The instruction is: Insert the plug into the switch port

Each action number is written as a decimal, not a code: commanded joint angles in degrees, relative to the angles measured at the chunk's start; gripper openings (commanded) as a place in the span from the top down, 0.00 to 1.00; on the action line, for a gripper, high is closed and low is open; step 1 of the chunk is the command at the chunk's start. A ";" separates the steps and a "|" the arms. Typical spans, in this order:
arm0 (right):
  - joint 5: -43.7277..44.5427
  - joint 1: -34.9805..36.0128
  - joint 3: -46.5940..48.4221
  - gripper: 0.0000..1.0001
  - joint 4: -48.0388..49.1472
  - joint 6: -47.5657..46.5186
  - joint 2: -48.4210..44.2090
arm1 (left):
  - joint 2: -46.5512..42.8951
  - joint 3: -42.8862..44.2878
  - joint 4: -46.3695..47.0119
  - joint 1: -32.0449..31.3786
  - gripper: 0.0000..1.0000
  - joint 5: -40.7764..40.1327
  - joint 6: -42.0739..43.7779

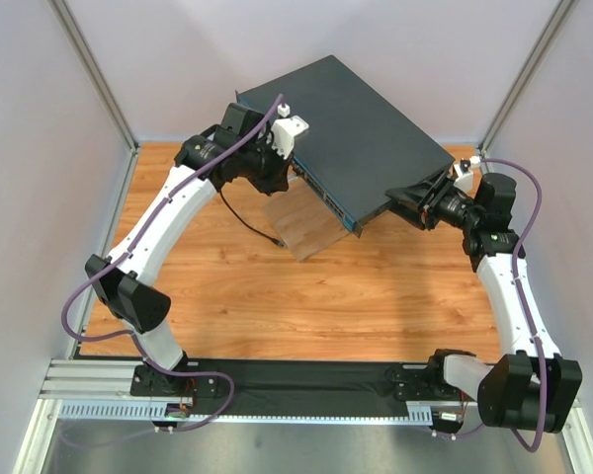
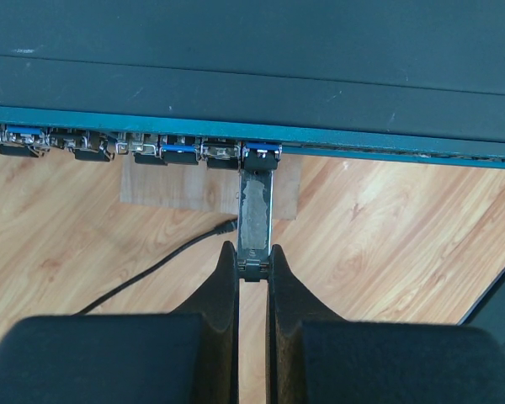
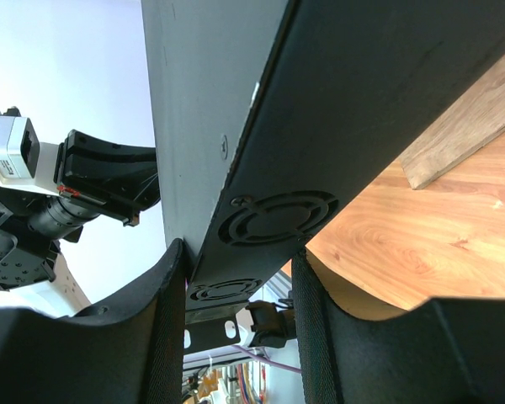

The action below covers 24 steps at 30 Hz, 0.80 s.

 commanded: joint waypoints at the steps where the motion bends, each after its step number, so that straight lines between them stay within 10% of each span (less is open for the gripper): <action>1: 1.39 1.15 1.68 1.00 7.42 -11.78 0.07 | -0.46 2.49 1.27 0.16 1.00 -3.40 -0.88; 24: 1.39 1.32 1.42 1.00 7.42 -11.86 0.51 | -2.92 -2.78 10.94 -3.01 1.00 -10.43 -6.86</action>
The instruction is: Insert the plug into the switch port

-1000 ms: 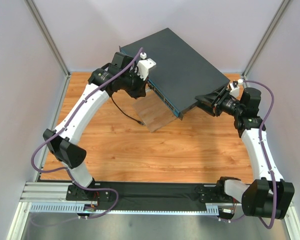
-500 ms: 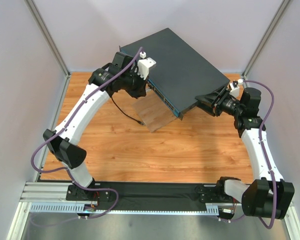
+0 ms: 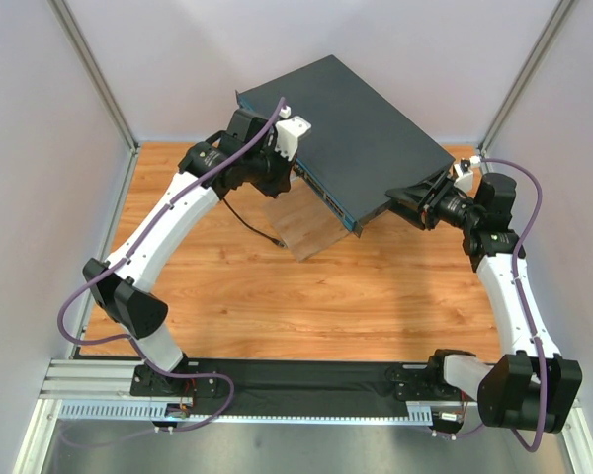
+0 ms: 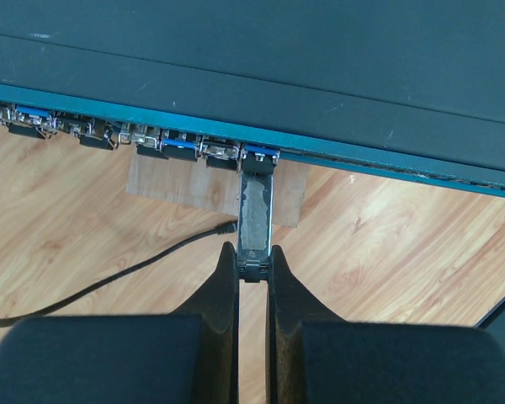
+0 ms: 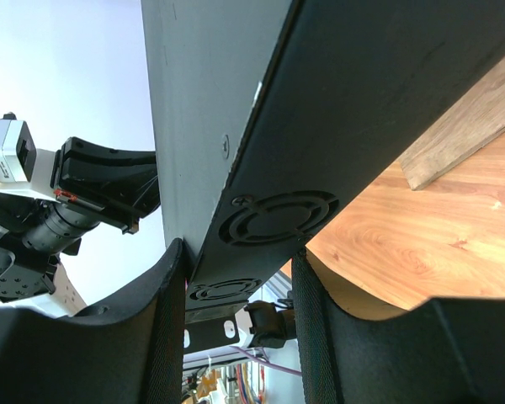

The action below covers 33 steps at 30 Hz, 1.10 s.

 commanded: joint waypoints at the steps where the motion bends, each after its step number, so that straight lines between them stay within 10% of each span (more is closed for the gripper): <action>1: 1.46 1.33 1.42 1.00 7.59 -11.65 0.59 | -1.02 -0.07 8.07 -0.10 1.00 -1.87 -1.55; 33: 0.58 1.41 1.24 1.00 6.89 -12.88 1.30 | -1.02 -2.36 14.94 -3.79 1.00 0.96 7.33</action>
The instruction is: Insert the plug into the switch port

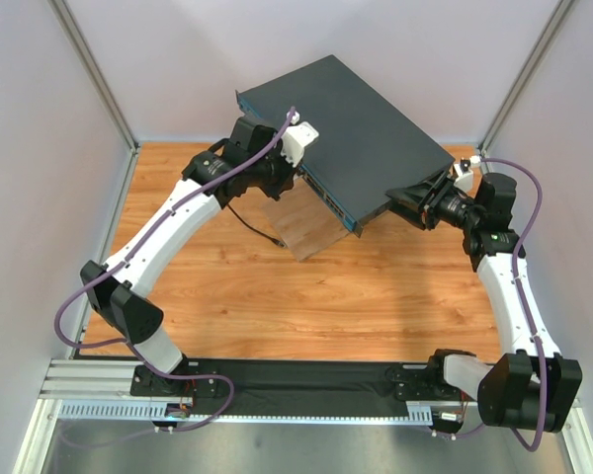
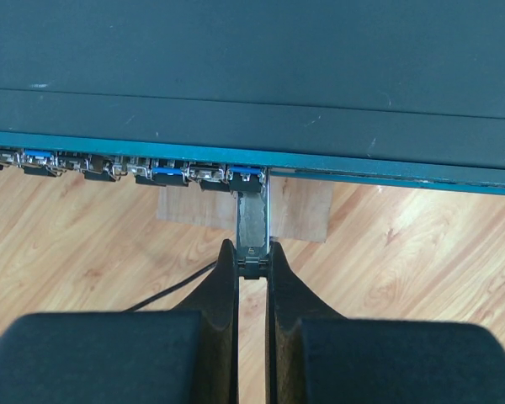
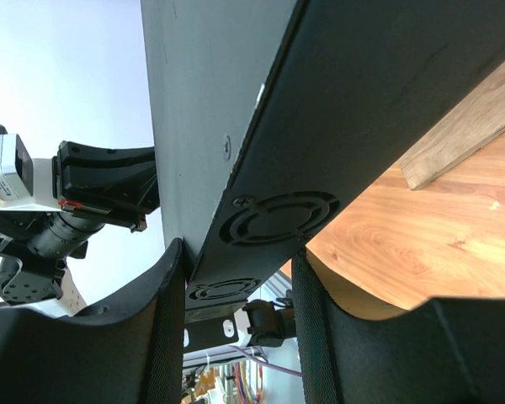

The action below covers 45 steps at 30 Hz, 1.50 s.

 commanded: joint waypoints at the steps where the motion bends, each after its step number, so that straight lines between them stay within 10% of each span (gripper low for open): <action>1: 0.91 1.50 1.24 1.00 6.85 -12.53 1.08 | 1.89 3.50 7.48 -1.63 1.00 2.90 0.42; 29: 0.47 1.50 1.42 1.00 5.53 -13.41 1.87 | 7.69 11.50 11.26 -1.63 0.99 6.42 -2.13; 35: 0.56 1.50 2.73 1.00 4.66 -13.93 2.22 | 7.00 11.42 7.14 -1.72 0.68 6.42 -1.08; 45: 0.91 1.50 4.41 1.00 2.81 -15.51 3.63 | -4.69 1.84 1.51 -0.05 0.47 6.07 -0.11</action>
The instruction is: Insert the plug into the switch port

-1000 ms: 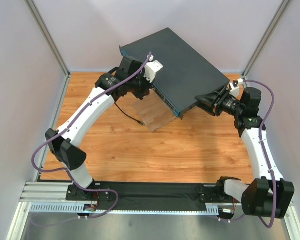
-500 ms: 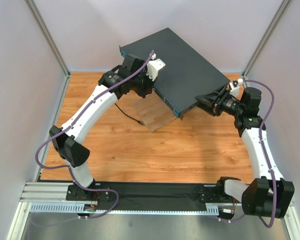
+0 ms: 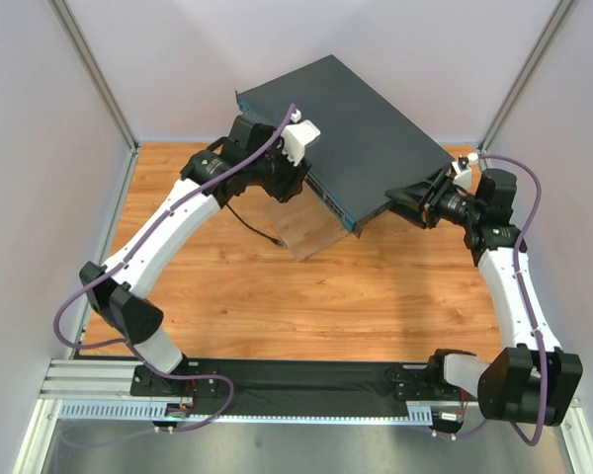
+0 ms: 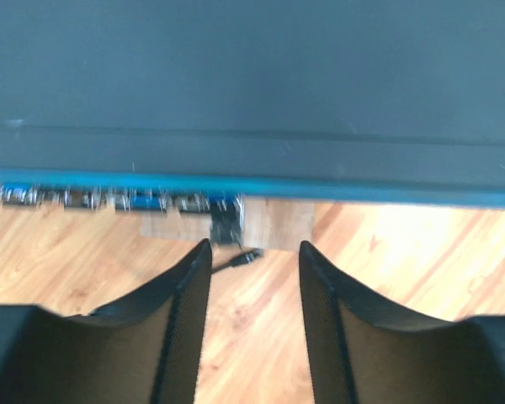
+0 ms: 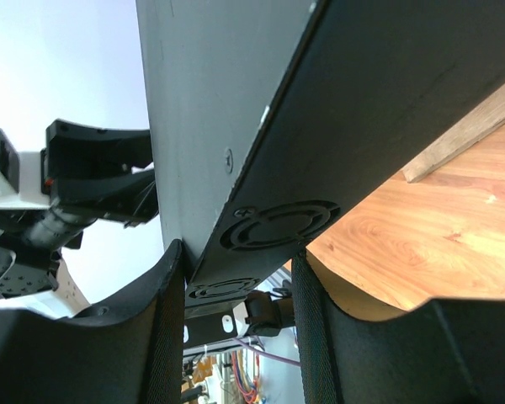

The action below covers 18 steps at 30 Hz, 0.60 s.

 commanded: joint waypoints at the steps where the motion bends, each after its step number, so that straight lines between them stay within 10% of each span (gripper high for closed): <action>1: 2.64 1.70 2.20 1.00 5.86 -13.11 1.88 | -7.06 -1.44 1.24 -0.05 0.45 2.27 0.09; 6: 2.46 1.70 3.16 1.00 4.90 -13.73 2.23 | -9.61 -4.61 0.10 0.74 0.44 -0.46 -0.18; 18: 2.46 1.70 4.40 1.00 3.14 -15.22 3.29 | -3.82 -1.63 2.03 1.89 0.87 -0.38 -2.63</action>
